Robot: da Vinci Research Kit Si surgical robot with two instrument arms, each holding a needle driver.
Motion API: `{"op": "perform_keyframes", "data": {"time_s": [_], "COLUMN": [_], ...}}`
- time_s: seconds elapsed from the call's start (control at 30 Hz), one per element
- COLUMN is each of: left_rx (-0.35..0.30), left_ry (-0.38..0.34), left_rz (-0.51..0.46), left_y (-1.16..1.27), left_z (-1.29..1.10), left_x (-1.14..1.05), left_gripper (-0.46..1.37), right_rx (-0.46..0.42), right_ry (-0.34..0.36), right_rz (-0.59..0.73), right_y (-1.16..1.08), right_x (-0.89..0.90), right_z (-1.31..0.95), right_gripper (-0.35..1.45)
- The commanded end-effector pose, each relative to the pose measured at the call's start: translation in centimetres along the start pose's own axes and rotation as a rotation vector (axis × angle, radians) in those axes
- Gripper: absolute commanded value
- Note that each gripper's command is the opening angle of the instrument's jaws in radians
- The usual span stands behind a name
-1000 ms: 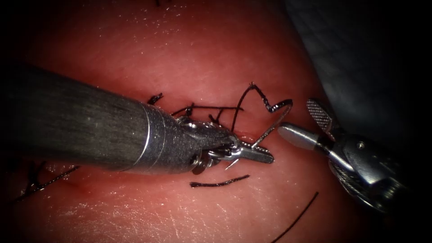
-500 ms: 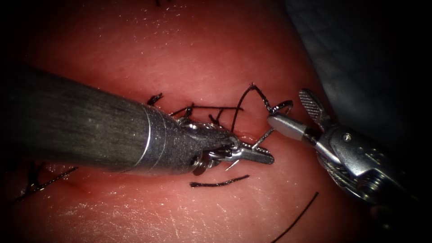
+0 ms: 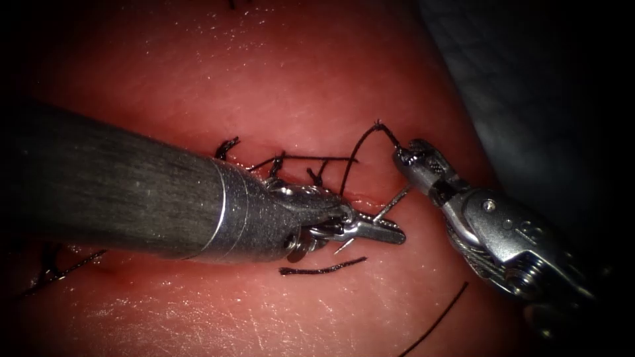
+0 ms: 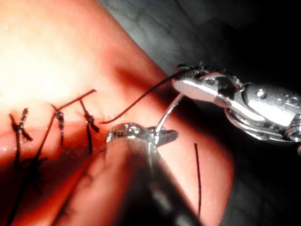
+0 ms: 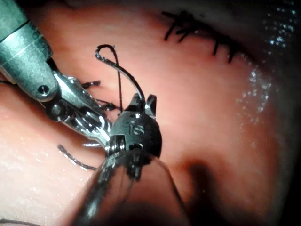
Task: Wound Closure
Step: Hand over the needle from the left to the right gripper
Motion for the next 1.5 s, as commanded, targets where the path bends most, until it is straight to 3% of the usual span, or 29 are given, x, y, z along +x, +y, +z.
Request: {"op": "perform_keyframes", "data": {"time_s": [0.03, 0.1, 0.13, 0.2, 0.23, 0.3, 0.57, 0.67, 0.7, 0.87, 1.07, 1.23, 1.33, 1.43, 1.5], "left_rx": [-0.004, -0.002, -0.001, 0.001, 0.003, -0.019, -0.082, -0.097, -0.098, -0.12, -0.153, -0.165, -0.17, -0.142, -0.109], "left_ry": [0.0, 0.002, 0.002, 0.004, 0.005, -0.002, -0.035, -0.045, -0.046, -0.061, -0.082, -0.084, -0.077, -0.056, -0.037], "left_rz": [0.006, 0.017, 0.023, 0.022, 0.022, 0.046, 0.082, 0.119, 0.119, 0.17, 0.179, 0.217, 0.297, 0.367, 0.41], "left_y": [0.03, 0.05, 0.06, 0.09, 0.1, 0.13, 0.28, 0.37, 0.38, 0.5, 0.59, 0.53, 0.44, 0.33, 0.25], "left_z": [-0.01, -0.01, -0.01, 0.0, 0.02, 0.03, -0.03, -0.17, -0.18, -0.54, -0.99, -1.14, -1.15, -1.12, -1.1], "left_x": [-0.02, -0.02, -0.03, -0.04, -0.04, -0.05, -0.15, -0.21, -0.21, -0.27, -0.18, -0.11, -0.11, -0.15, -0.17], "left_gripper": [-0.13, 0.06, 0.26, 0.93, 1.16, 1.34, 1.36, 1.36, 1.36, 1.36, 1.36, 1.35, 1.23, 1.06, 0.79], "right_rx": [-0.014, -0.015, -0.015, -0.014, -0.013, -0.009, 0.061, 0.169, 0.18, 0.277, 0.42, 0.499, 0.555, 0.63, 0.681], "right_ry": [-0.002, 0.0, -0.003, -0.016, -0.022, -0.031, -0.146, -0.284, -0.295, -0.488, -0.75, -0.87, -0.928, -0.937, -0.927], "right_rz": [0.021, 0.027, 0.027, 0.024, 0.023, 0.021, 0.033, 0.023, 0.022, 0.082, 0.277, 0.351, 0.395, 0.436, 0.443], "right_y": [0.03, 0.06, 0.07, 0.11, 0.14, 0.18, 0.24, 0.26, 0.26, 0.28, 0.25, 0.16, 0.09, -0.01, -0.08], "right_x": [0.02, 0.02, 0.03, 0.04, 0.04, 0.05, 0.04, 0.0, -0.01, -0.15, -0.39, -0.49, -0.53, -0.58, -0.61], "right_z": [-0.01, -0.02, -0.02, -0.01, -0.01, 0.01, 0.05, 0.05, 0.05, 0.02, -0.05, -0.14, -0.19, -0.21, -0.2], "right_gripper": [-0.35, -0.35, -0.35, -0.35, -0.35, -0.35, -0.35, -0.35, -0.35, -0.35, -0.35, -0.35, -0.35, -0.35, -0.35]}}
